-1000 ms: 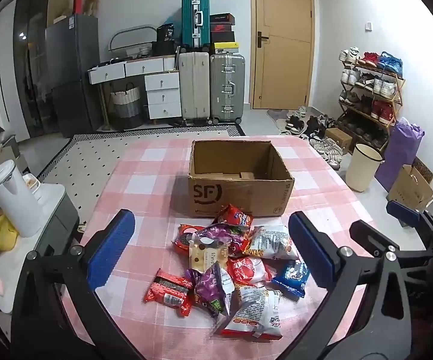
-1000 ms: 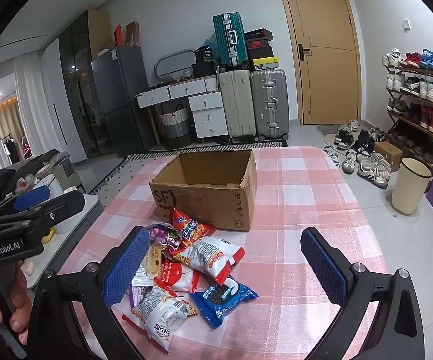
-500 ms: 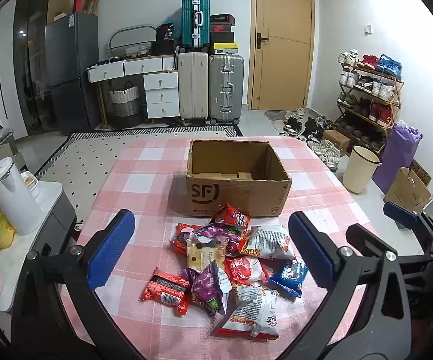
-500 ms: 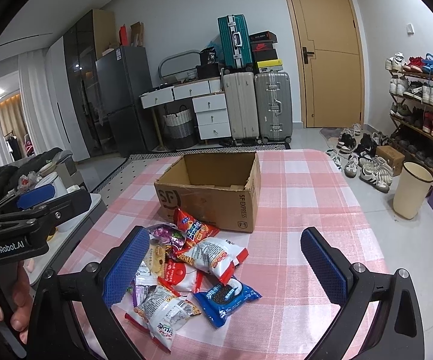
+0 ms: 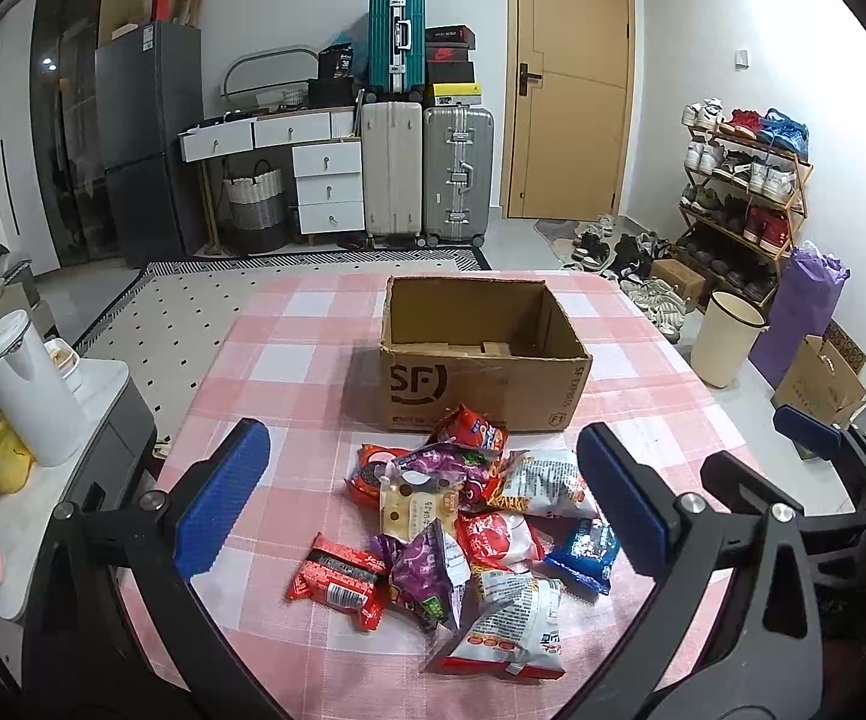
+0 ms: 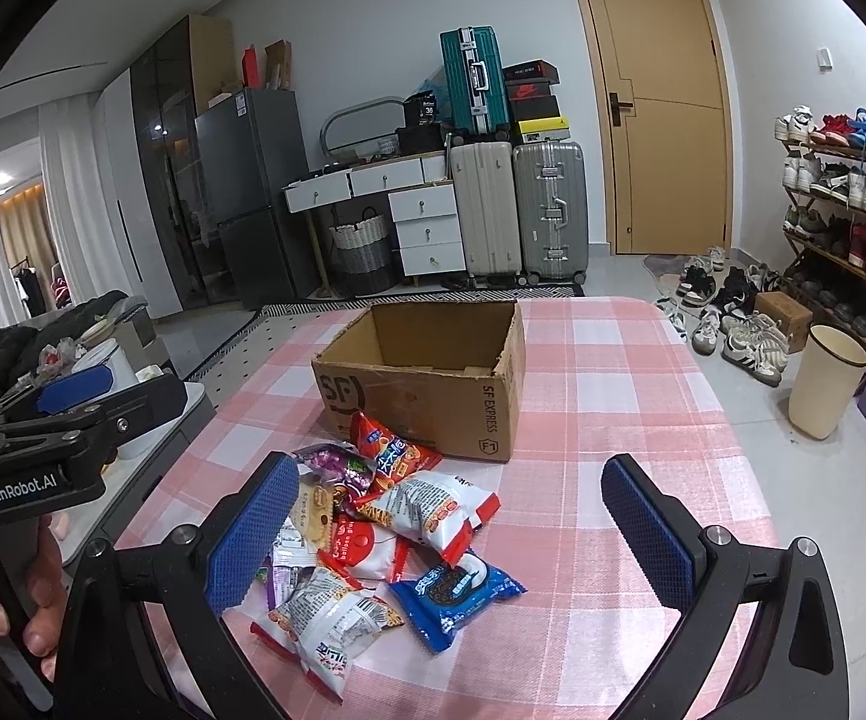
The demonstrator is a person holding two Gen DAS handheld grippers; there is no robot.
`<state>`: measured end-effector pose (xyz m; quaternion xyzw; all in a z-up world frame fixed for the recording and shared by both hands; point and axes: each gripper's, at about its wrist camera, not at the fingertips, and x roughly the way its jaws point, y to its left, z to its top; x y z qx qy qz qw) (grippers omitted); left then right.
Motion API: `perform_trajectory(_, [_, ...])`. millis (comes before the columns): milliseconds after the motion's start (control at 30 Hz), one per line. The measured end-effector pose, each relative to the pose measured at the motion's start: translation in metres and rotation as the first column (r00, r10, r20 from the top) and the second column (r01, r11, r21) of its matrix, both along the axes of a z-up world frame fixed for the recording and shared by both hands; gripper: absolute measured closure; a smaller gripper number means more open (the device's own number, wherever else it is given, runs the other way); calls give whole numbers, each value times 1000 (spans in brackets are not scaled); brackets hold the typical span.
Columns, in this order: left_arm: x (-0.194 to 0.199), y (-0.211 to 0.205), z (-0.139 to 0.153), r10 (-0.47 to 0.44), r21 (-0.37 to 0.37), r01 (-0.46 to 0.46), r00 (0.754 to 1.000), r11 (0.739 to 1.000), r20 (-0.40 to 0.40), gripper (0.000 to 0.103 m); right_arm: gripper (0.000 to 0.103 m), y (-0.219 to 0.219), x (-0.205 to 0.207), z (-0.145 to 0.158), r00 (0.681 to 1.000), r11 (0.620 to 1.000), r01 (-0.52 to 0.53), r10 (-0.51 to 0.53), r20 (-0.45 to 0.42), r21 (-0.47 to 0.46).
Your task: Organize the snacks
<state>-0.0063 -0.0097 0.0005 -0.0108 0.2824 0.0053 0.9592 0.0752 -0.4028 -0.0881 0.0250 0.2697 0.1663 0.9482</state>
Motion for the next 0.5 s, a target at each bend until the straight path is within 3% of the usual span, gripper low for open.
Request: perform_trajectory(500, [2,6,-4,2,-14,-2,1000,1000,-7,1,0,2,0,1,1000,1000,-5,5,6,2])
